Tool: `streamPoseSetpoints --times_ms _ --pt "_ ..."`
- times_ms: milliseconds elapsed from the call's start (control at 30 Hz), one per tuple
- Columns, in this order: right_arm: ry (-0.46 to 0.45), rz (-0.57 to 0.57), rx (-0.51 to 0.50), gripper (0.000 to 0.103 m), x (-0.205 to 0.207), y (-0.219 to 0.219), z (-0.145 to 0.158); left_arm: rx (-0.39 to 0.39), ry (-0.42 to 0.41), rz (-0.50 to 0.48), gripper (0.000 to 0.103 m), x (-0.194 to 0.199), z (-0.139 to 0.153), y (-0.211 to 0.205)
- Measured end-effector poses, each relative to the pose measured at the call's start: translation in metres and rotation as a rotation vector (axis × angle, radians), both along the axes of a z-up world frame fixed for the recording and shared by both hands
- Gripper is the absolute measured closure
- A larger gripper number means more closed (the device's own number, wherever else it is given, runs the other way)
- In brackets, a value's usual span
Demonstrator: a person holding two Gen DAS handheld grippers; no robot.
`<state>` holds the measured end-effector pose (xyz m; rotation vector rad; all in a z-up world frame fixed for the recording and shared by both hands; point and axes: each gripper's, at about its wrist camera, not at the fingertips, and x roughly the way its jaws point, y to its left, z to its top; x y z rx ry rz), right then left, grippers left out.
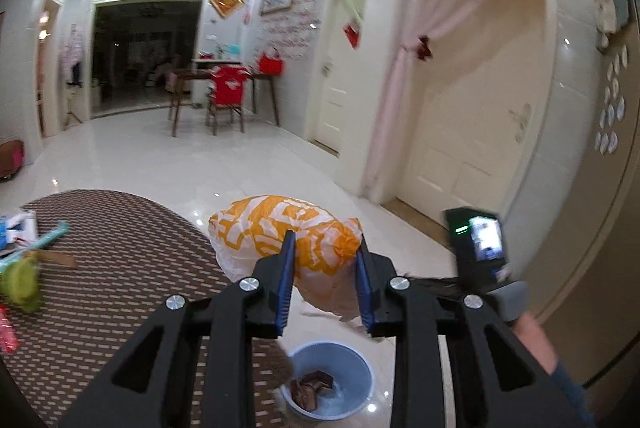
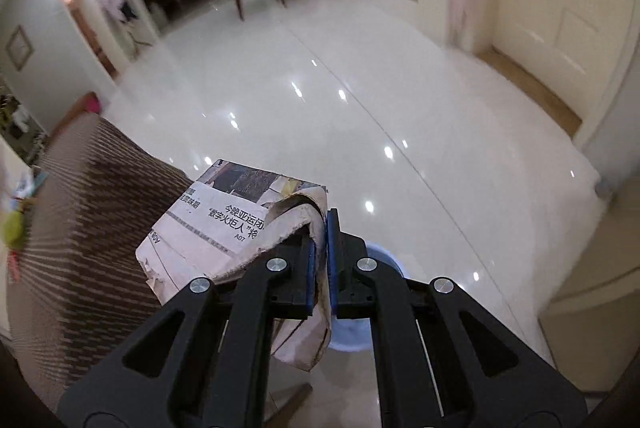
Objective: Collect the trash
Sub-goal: 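Carry both items to the blue wastebasket and open both grippers over it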
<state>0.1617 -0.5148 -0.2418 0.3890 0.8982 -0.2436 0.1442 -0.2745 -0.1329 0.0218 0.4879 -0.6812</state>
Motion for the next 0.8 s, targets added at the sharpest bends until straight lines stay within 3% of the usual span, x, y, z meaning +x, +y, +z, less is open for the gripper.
streamPoseSetpoints --times_ms 233,267,300,333,367,400,600,800 --pt "0.186 -0.022 0.061 0.092 0.022 -0.02 -0.101 0.054 0.082 -0.056 0.077 0.01 -0.041 -0.049" --pt "0.214 -0.02 0.082 0.081 0.026 -0.021 -0.117 0.061 0.093 -0.06 0.077 0.012 -0.046 -0.054" --pt "0.224 -0.017 0.107 0.061 0.027 -0.022 -0.127 0.068 0.102 -0.064 0.077 0.014 -0.051 -0.059" --pt "0.234 -0.017 0.142 0.048 0.028 -0.024 -0.141 0.079 0.11 -0.068 0.077 0.015 -0.057 -0.065" --pt "0.236 -0.021 0.162 0.039 0.027 -0.026 -0.15 0.09 0.119 -0.073 0.077 0.017 -0.062 -0.071" --pt "0.234 -0.025 0.178 0.039 0.026 -0.029 -0.156 0.098 0.124 -0.076 0.077 0.018 -0.066 -0.075" --pt "0.172 -0.103 0.252 0.028 0.006 -0.057 -0.154 0.162 0.183 -0.109 0.077 0.025 -0.105 -0.103" --pt "0.022 -0.194 0.243 0.021 -0.025 -0.095 -0.103 0.21 0.297 -0.128 0.076 0.048 -0.149 -0.122"
